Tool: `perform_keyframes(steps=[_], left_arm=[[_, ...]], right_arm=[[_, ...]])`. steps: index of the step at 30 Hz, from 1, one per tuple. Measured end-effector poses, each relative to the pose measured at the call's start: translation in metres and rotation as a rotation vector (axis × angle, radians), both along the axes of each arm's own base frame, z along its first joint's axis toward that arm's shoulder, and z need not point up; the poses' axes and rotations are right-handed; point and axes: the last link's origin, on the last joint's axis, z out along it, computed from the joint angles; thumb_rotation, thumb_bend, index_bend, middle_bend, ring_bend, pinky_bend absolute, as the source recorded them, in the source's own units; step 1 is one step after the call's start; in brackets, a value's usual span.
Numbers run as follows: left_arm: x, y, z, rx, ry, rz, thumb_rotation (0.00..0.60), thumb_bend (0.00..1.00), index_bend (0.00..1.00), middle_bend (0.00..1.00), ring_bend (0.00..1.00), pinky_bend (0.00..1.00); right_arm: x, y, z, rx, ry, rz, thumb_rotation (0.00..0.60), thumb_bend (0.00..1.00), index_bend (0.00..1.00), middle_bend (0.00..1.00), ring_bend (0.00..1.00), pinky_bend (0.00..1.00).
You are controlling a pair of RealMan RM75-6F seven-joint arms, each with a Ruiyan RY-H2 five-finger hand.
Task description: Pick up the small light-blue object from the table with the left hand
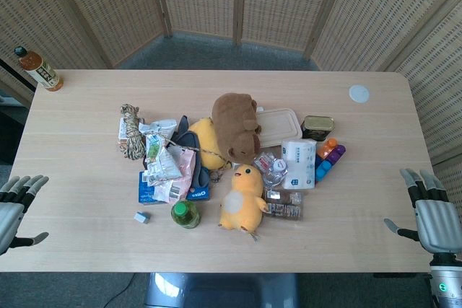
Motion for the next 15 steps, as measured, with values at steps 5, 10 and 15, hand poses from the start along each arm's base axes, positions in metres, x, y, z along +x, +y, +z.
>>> perform_keyframes(steps=[5, 10, 15], left_arm=[[0.002, 0.000, 0.003, 0.014, 0.007, -0.020, 0.600, 0.08, 0.00, 0.00, 0.00, 0.00], [0.005, -0.001, 0.002, 0.023, 0.022, -0.055, 0.600, 0.08, 0.00, 0.00, 0.00, 0.00], [0.006, 0.000, -0.009, -0.003, 0.030, -0.081, 0.600, 0.08, 0.00, 0.00, 0.00, 0.00]], right_arm=[[-0.001, 0.000, 0.001, -0.002, 0.001, -0.001, 0.534, 0.00, 0.00, 0.00, 0.00, 0.00], [0.001, 0.000, 0.003, -0.010, -0.008, 0.003, 0.534, 0.00, 0.00, 0.00, 0.00, 0.00], [-0.001, -0.001, 0.005, -0.017, -0.012, -0.006, 0.533, 0.00, 0.00, 0.00, 0.00, 0.00]])
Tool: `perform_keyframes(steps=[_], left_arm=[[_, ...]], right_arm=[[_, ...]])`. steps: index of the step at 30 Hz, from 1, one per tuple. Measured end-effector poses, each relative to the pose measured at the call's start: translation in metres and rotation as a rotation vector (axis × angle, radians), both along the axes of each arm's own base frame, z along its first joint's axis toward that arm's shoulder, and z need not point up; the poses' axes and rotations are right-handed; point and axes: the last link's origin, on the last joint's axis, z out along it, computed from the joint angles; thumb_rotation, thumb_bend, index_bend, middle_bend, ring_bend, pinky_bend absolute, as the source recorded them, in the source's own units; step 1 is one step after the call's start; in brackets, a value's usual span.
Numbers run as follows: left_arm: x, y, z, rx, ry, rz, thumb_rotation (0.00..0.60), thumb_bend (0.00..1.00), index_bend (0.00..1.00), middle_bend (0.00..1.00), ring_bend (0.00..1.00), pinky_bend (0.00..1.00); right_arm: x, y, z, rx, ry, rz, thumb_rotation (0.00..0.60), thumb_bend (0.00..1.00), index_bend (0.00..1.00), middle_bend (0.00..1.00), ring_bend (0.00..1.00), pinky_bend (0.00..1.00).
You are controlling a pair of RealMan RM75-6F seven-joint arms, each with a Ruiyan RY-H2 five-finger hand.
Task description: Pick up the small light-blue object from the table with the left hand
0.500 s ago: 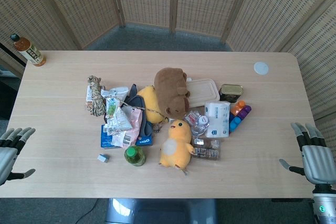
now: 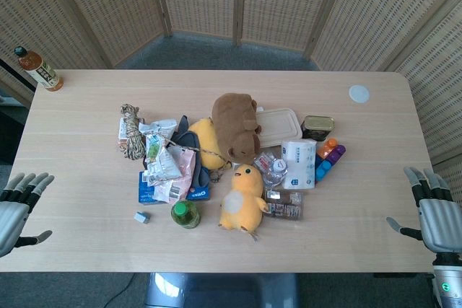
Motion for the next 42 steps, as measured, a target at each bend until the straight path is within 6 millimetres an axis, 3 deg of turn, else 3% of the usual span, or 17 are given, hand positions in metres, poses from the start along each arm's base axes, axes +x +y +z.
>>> perform_keyframes(steps=[4, 11, 17, 23, 27, 42], left_arm=[[0.000, 0.005, -0.014, -0.051, 0.017, -0.005, 0.600, 0.08, 0.00, 0.00, 0.00, 0.00], [0.013, 0.019, -0.060, -0.210, 0.071, -0.038, 0.600, 0.08, 0.00, 0.00, 0.00, 0.00], [0.033, 0.026, -0.101, -0.301, 0.067, -0.060, 0.600, 0.08, 0.10, 0.00, 0.00, 0.00], [0.047, 0.030, -0.129, -0.331, 0.064, -0.077, 0.600, 0.08, 0.25, 0.00, 0.00, 0.00], [0.054, 0.030, -0.142, -0.340, 0.067, -0.088, 0.600, 0.08, 0.38, 0.00, 0.00, 0.00], [0.058, 0.038, -0.167, -0.295, 0.114, -0.134, 0.600, 0.08, 0.37, 0.00, 0.00, 0.00]], right_arm=[[0.000, 0.000, 0.000, 0.003, -0.003, 0.000, 0.533, 0.00, 0.00, 0.00, 0.00, 0.00], [0.000, 0.000, 0.001, -0.002, -0.010, -0.001, 0.532, 0.00, 0.00, 0.00, 0.00, 0.00], [0.000, 0.000, 0.002, -0.001, -0.017, -0.001, 0.533, 0.00, 0.00, 0.00, 0.00, 0.00], [-0.001, -0.001, 0.004, -0.003, -0.025, -0.002, 0.532, 0.00, 0.00, 0.00, 0.00, 0.00], [0.000, 0.000, 0.005, -0.005, -0.029, 0.000, 0.533, 0.00, 0.00, 0.00, 0.00, 0.00], [-0.001, 0.000, 0.005, -0.004, -0.034, -0.002, 0.535, 0.00, 0.00, 0.00, 0.00, 0.00]])
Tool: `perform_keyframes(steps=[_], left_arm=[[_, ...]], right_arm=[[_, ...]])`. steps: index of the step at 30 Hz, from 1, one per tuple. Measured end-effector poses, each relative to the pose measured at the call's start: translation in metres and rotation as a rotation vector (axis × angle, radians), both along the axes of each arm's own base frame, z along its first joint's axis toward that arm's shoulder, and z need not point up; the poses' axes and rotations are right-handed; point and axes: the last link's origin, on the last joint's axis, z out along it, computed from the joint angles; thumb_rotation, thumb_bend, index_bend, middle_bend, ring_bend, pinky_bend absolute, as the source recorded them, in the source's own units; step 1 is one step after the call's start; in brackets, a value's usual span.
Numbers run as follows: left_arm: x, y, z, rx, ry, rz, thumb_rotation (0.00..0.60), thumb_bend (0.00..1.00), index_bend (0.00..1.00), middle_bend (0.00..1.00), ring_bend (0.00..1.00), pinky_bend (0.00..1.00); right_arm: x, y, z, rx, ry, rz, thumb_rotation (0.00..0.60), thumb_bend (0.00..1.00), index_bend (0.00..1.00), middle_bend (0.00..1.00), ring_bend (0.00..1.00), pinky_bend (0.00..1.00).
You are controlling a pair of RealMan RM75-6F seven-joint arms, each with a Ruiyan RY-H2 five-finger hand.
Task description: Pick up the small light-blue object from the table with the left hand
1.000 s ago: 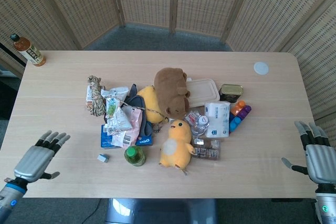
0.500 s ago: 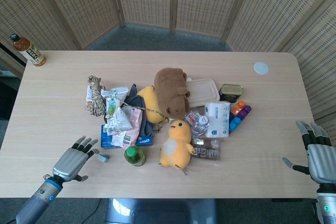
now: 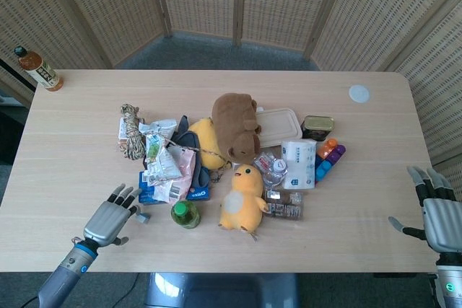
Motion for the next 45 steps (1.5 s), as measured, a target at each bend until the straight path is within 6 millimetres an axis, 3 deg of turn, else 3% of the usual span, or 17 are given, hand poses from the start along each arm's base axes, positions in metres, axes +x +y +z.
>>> perform_keyframes(steps=[17, 36, 45], left_arm=[[0.005, 0.010, -0.020, 0.018, 0.026, -0.062, 0.600, 0.08, 0.37, 0.00, 0.00, 0.00], [0.004, 0.016, -0.029, 0.057, 0.050, -0.114, 0.600, 0.32, 0.48, 0.00, 0.00, 0.00], [0.002, 0.017, -0.032, 0.066, 0.054, -0.120, 0.600, 0.32, 0.51, 0.00, 0.00, 0.00]], right_arm=[[-0.002, 0.000, -0.001, 0.007, -0.010, -0.007, 0.533, 0.00, 0.00, 0.00, 0.00, 0.00], [-0.004, 0.000, -0.001, 0.010, -0.013, -0.013, 0.535, 0.00, 0.00, 0.00, 0.00, 0.00], [-0.004, -0.001, 0.001, 0.006, -0.016, -0.013, 0.533, 0.00, 0.00, 0.00, 0.00, 0.00]])
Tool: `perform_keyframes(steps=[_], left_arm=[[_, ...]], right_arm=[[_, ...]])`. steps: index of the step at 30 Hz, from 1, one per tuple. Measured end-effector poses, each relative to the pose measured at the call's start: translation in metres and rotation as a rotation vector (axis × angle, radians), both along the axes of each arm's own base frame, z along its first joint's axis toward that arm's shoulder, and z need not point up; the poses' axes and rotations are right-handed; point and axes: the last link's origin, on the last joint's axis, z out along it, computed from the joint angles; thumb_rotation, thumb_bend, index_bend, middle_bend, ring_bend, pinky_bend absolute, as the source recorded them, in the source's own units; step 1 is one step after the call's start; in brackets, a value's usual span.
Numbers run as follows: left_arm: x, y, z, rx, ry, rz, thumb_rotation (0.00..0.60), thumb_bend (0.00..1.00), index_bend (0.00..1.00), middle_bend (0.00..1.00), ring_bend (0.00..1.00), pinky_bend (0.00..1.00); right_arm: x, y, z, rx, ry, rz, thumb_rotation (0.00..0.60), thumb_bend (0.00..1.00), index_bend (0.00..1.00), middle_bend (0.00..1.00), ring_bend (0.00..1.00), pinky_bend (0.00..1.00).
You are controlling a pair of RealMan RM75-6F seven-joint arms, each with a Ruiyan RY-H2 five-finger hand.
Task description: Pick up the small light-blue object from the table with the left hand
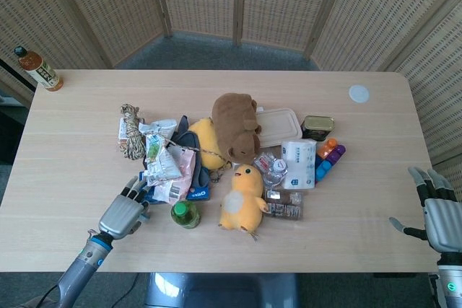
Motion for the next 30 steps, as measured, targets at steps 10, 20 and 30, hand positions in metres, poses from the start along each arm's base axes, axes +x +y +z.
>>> perform_keyframes(steps=[10, 20, 30], left_arm=[[-0.003, 0.001, -0.001, 0.016, -0.003, -0.002, 0.600, 0.32, 0.72, 0.00, 0.00, 0.00], [0.007, 0.000, 0.010, 0.032, -0.060, 0.001, 0.600, 0.31, 0.72, 0.00, 0.00, 0.00], [0.040, -0.002, 0.047, 0.088, -0.158, -0.043, 0.600, 0.31, 0.72, 0.00, 0.00, 0.00]], right_arm=[[0.000, 0.000, 0.000, 0.000, 0.000, 0.000, 0.537, 0.00, 0.00, 0.00, 0.00, 0.00], [0.000, 0.000, -0.001, 0.002, 0.005, 0.000, 0.534, 0.00, 0.00, 0.00, 0.00, 0.00], [0.001, 0.001, -0.001, 0.001, 0.004, 0.004, 0.533, 0.00, 0.00, 0.00, 0.00, 0.00]])
